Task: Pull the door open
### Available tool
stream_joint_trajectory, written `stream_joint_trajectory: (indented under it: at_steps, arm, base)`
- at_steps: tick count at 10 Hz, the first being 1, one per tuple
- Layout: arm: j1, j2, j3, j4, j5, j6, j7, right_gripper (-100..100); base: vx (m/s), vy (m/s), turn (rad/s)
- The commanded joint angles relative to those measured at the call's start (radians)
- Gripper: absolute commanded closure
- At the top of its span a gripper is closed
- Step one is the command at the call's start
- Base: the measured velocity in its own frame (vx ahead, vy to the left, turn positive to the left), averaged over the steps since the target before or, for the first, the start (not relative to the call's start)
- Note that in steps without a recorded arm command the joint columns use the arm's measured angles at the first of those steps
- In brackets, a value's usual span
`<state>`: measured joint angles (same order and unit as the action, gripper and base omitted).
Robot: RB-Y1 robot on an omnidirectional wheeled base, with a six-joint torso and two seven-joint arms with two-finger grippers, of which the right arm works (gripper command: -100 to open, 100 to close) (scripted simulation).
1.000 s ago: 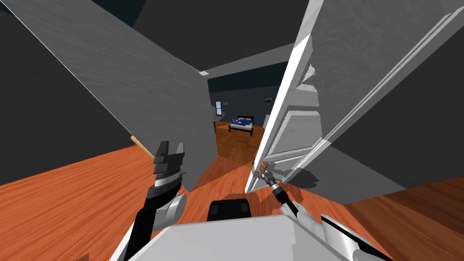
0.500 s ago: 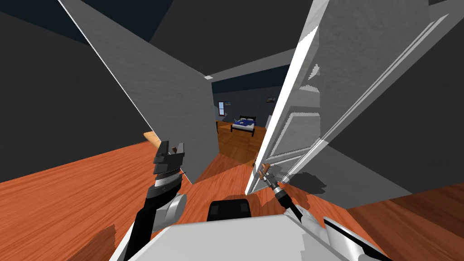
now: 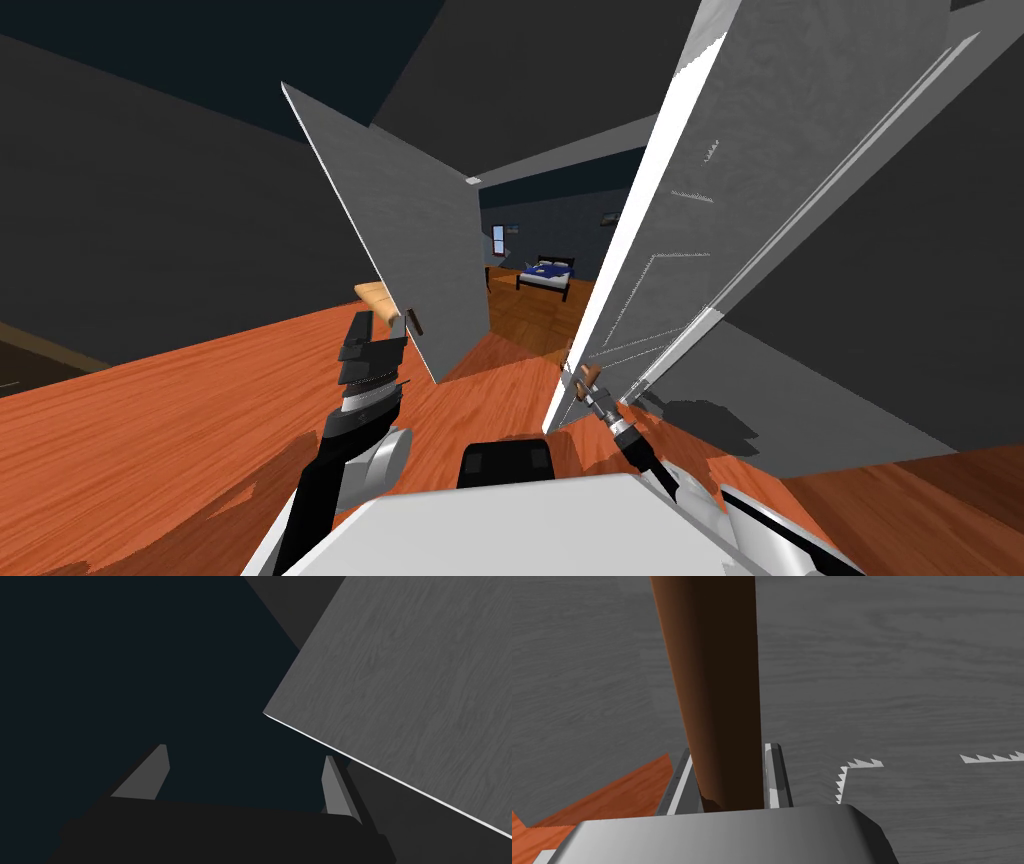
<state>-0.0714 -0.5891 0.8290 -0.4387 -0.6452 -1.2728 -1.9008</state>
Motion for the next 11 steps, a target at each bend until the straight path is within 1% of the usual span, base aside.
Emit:
stream_joint_trajectory:
  at_steps: [1,4,5,6,7,11]
  arm:
    - [0.008,-0.006,0.006,0.002,0.0,-0.017,-0.006,100]
    - [0.016,-0.013,0.017,0.016,0.002,-0.046,-0.019,100]
    - [0.013,-0.01,0.016,0.016,0.002,-0.038,-0.016,100]
    - [0.018,-0.011,0.022,0.024,0.001,-0.051,-0.021,100]
    - [0.019,-0.011,0.023,0.026,0.0,-0.055,-0.022,100]
    - [0.029,-0.014,0.037,0.047,-0.006,-0.089,-0.032,100]
  base:
    - [-0.162,-0.087,0.144]
    - [-0.185,-0.091,0.147]
    - [-0.085,-0.039,0.033]
    - [-0.135,-0.047,0.157]
    - [-0.173,-0.09,0.193]
    - [-0.201,-0.123,0.187]
